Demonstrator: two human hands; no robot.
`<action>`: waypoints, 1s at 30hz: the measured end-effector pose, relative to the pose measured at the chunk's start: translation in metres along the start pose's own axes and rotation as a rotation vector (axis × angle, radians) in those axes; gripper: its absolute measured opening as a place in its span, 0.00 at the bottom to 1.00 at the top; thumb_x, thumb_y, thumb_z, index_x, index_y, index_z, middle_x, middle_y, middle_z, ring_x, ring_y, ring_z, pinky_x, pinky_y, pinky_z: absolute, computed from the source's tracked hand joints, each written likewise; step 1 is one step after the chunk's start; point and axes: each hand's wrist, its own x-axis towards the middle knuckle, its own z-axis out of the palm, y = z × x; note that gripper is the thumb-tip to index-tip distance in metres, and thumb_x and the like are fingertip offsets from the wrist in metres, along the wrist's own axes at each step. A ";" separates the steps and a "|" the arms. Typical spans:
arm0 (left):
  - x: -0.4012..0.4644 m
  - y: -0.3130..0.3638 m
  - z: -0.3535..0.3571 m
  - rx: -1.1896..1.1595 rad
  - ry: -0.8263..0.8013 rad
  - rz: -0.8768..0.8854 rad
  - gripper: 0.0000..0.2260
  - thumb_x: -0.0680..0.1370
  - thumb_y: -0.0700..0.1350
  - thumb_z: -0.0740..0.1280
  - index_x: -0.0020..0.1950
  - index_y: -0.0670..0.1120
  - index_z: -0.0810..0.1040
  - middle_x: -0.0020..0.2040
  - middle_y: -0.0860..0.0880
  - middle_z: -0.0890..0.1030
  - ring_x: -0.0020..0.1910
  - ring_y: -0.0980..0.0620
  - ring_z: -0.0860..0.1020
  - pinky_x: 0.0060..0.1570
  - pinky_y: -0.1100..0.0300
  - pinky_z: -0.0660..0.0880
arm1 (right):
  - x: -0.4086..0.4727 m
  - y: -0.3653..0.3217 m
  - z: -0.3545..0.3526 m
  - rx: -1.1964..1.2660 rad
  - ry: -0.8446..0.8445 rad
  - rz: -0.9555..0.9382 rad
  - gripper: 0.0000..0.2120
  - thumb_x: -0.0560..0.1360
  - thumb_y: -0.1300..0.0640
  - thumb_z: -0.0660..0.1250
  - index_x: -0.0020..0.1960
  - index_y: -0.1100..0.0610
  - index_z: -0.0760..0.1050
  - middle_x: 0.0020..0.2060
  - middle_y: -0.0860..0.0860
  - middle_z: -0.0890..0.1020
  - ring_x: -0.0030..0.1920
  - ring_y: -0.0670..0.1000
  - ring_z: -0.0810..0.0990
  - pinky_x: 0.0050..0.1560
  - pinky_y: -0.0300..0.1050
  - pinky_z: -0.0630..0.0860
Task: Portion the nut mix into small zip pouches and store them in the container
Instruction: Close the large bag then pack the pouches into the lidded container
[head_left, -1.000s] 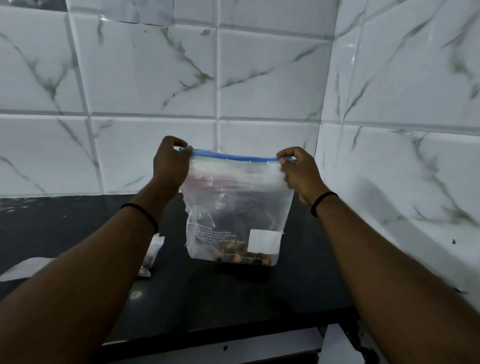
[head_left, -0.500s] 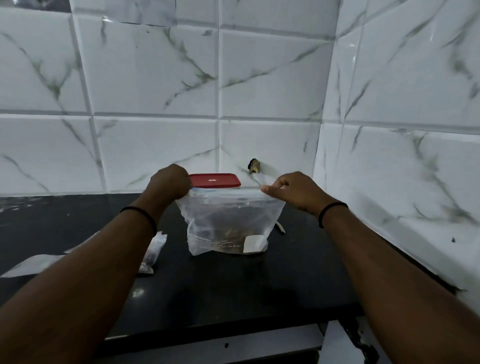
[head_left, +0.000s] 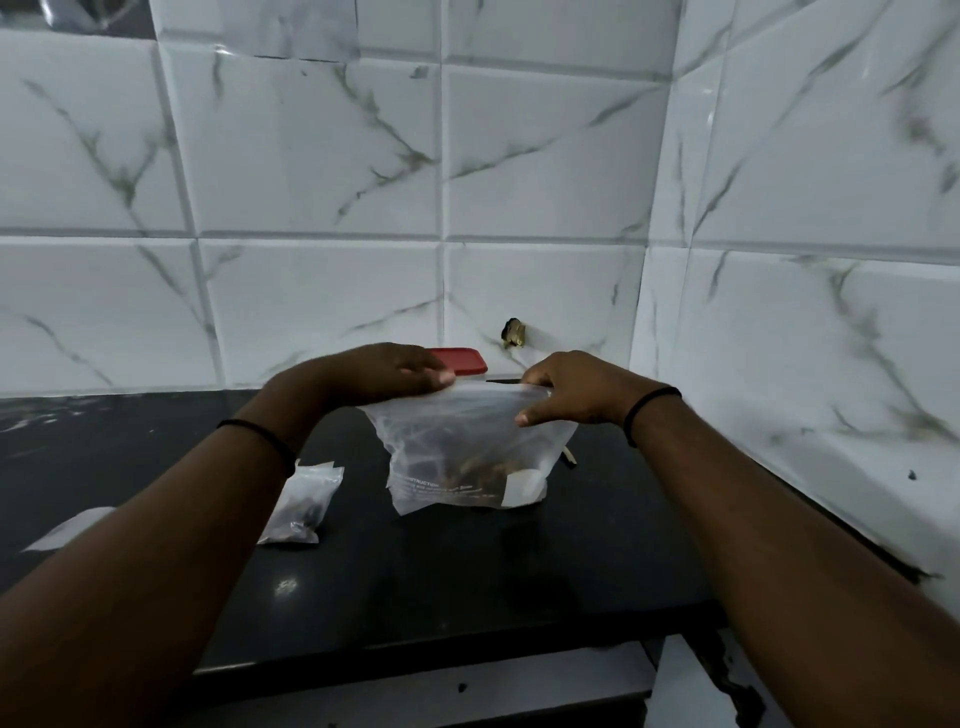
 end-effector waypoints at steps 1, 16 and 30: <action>-0.004 0.004 0.004 -0.024 -0.045 0.049 0.37 0.67 0.75 0.66 0.71 0.57 0.72 0.68 0.55 0.74 0.64 0.55 0.72 0.62 0.58 0.66 | -0.001 -0.001 -0.001 0.000 -0.002 -0.001 0.16 0.72 0.45 0.75 0.35 0.54 0.74 0.33 0.49 0.76 0.34 0.47 0.72 0.39 0.47 0.68; 0.023 -0.015 0.033 0.157 0.453 -0.054 0.09 0.73 0.54 0.75 0.42 0.50 0.83 0.39 0.48 0.80 0.44 0.46 0.78 0.41 0.58 0.70 | 0.005 0.011 0.011 -0.184 0.208 0.114 0.08 0.75 0.52 0.70 0.38 0.51 0.78 0.39 0.48 0.79 0.45 0.53 0.78 0.40 0.44 0.69; 0.026 -0.030 0.065 0.223 0.547 0.099 0.11 0.77 0.52 0.71 0.41 0.45 0.81 0.37 0.45 0.81 0.38 0.44 0.77 0.36 0.56 0.68 | -0.011 0.023 0.040 -0.205 0.385 0.020 0.05 0.77 0.54 0.68 0.46 0.54 0.80 0.41 0.50 0.82 0.43 0.53 0.77 0.37 0.44 0.66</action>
